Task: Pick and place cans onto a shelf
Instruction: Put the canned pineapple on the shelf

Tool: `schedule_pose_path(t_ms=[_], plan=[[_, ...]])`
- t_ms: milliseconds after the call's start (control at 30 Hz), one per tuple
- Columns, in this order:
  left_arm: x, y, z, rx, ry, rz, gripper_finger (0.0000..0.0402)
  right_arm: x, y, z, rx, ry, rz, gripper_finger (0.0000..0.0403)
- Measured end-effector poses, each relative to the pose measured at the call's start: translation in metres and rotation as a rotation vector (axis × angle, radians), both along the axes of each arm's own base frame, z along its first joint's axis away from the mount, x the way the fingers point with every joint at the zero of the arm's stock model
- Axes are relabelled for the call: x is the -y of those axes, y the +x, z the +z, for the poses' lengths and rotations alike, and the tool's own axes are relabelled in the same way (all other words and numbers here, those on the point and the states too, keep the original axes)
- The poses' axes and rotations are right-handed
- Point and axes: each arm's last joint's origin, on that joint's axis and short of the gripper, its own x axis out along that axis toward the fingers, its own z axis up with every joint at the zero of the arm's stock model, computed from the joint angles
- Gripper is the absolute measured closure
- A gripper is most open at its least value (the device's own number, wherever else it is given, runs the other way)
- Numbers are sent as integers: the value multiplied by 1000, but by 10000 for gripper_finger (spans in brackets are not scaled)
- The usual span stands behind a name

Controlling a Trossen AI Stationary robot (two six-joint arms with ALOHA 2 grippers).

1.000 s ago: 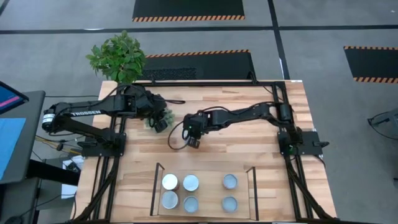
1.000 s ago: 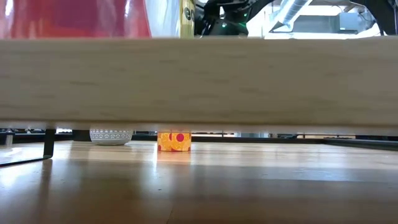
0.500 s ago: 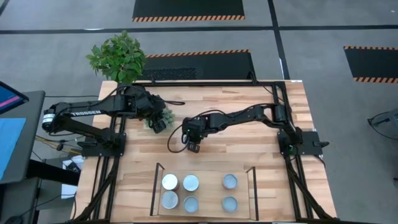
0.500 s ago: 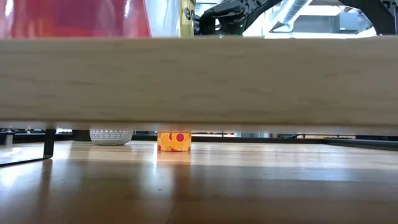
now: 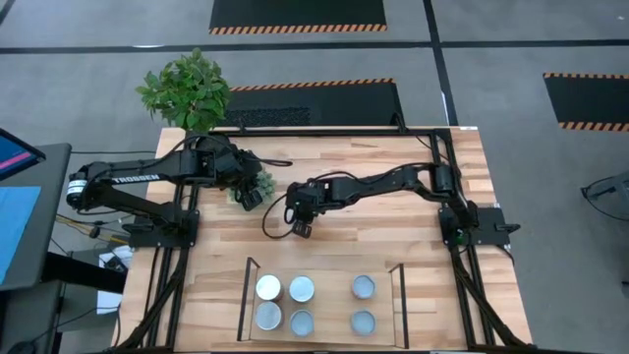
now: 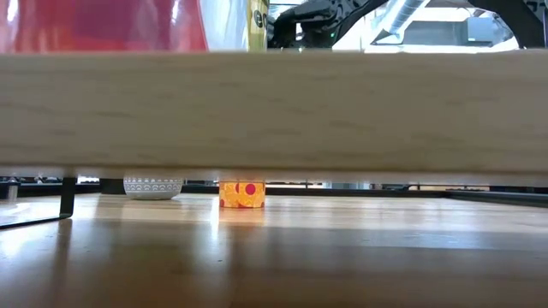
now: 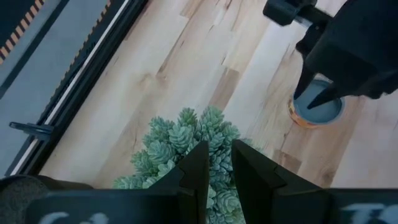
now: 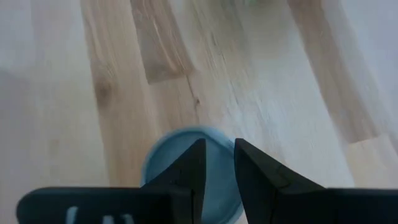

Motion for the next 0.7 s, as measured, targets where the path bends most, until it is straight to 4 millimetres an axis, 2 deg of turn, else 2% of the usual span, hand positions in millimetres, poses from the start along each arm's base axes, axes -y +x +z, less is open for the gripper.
schedule_pose_path(t_ms=[233,700], plan=[[0,0,0,-1,-1,1,343,2,-3,-14,-78,-2,-5,296],[0,-1,0,-6,-2,1,343,-3,-1,-7,-37,-37,54,296]])
